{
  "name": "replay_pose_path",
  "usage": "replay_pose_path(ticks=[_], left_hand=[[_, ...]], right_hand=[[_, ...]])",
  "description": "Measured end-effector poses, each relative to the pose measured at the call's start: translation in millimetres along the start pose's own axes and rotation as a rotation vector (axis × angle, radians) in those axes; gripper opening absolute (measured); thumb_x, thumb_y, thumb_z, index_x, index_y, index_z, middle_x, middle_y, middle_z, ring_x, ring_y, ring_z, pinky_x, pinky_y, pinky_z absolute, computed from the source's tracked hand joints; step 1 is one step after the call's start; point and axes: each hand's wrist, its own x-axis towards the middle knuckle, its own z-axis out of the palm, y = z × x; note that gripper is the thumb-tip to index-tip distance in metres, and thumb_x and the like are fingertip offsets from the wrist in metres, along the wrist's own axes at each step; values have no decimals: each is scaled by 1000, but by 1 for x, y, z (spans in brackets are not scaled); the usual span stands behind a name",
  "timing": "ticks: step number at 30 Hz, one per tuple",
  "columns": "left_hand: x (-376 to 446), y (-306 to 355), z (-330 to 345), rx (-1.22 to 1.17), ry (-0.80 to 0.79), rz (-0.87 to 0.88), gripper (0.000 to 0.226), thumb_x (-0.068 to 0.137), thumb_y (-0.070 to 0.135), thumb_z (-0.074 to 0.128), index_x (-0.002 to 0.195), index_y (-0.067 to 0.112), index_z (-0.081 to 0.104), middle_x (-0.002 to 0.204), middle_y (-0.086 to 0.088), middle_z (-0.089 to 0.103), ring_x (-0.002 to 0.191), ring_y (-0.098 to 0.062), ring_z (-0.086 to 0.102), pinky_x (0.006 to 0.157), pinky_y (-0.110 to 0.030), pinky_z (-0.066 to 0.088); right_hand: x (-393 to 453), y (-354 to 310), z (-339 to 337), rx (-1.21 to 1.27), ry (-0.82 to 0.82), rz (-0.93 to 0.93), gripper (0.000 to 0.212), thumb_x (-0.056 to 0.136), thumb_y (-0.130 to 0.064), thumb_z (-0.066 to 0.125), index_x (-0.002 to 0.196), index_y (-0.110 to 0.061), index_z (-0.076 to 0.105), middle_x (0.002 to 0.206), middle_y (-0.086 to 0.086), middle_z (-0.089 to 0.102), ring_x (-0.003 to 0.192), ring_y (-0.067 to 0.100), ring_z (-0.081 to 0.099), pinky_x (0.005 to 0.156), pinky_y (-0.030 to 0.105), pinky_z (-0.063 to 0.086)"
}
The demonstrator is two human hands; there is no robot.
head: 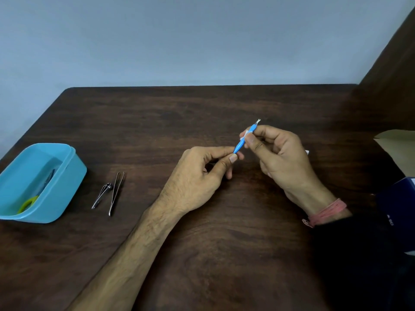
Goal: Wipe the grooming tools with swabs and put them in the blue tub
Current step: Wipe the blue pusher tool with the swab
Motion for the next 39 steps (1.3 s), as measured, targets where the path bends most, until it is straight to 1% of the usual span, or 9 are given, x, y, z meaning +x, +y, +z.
replay_pose_path(ticks=[3,9,15,20,25,29,31,34,39], left_hand=[[0,1,1,6,32,4,19,112,32,66,116,36,84,73,8,74,55,-1,55,55,-17,38],[0,4,1,21,47,15,20,112,30,67,120,36,84,75,10,76,58,4,59,57,-15,40],[-2,5,1,22,13,18,23,113,34,65,128,37,82,82,12,79,70,-24,70,70,-48,57],[-2,3,0,-12,23,38,25,113,31,65,132,32,81,87,12,82,93,-18,80,94,-51,60],[-1,1,0,2,36,60,24,113,30,66,131,30,82,87,14,82,97,-9,79,94,-37,60],[-1,1,1,-13,40,71,24,113,29,65,131,30,82,87,13,82,92,-8,79,91,-33,61],[-1,1,0,-10,38,81,25,113,28,65,132,30,81,88,13,82,101,-12,80,101,-35,59],[-1,3,1,9,38,76,26,113,28,65,133,33,80,87,15,82,95,-15,80,97,-37,59],[-2,4,1,28,35,62,24,112,31,67,131,34,81,86,17,82,87,-19,79,87,-46,60]], right_hand=[[0,2,0,-7,113,-17,6,100,-14,80,100,-9,83,87,6,81,65,0,70,66,10,51],[-4,-7,2,57,145,-19,19,92,-8,85,100,9,79,84,12,80,48,-3,62,49,5,42],[-6,-13,5,69,90,-3,18,91,-9,87,93,6,77,78,13,79,51,-2,65,54,6,47],[-3,-7,5,50,44,-51,25,88,-23,89,96,-4,75,91,14,83,85,26,81,91,39,65],[-3,-6,6,62,49,-49,24,86,-22,89,97,-4,78,92,13,84,86,27,83,92,38,66],[-3,-6,5,57,60,-37,19,85,-25,91,93,-12,81,91,14,84,90,34,83,97,53,65],[-2,-4,5,39,68,-29,24,84,-29,94,92,-11,81,92,14,84,88,48,80,92,65,63],[0,-2,3,8,80,-8,31,83,-38,97,90,-13,80,93,17,83,83,71,65,77,79,55],[-2,-6,4,32,105,3,29,86,-29,94,90,-5,79,89,16,83,92,57,75,96,71,59]])
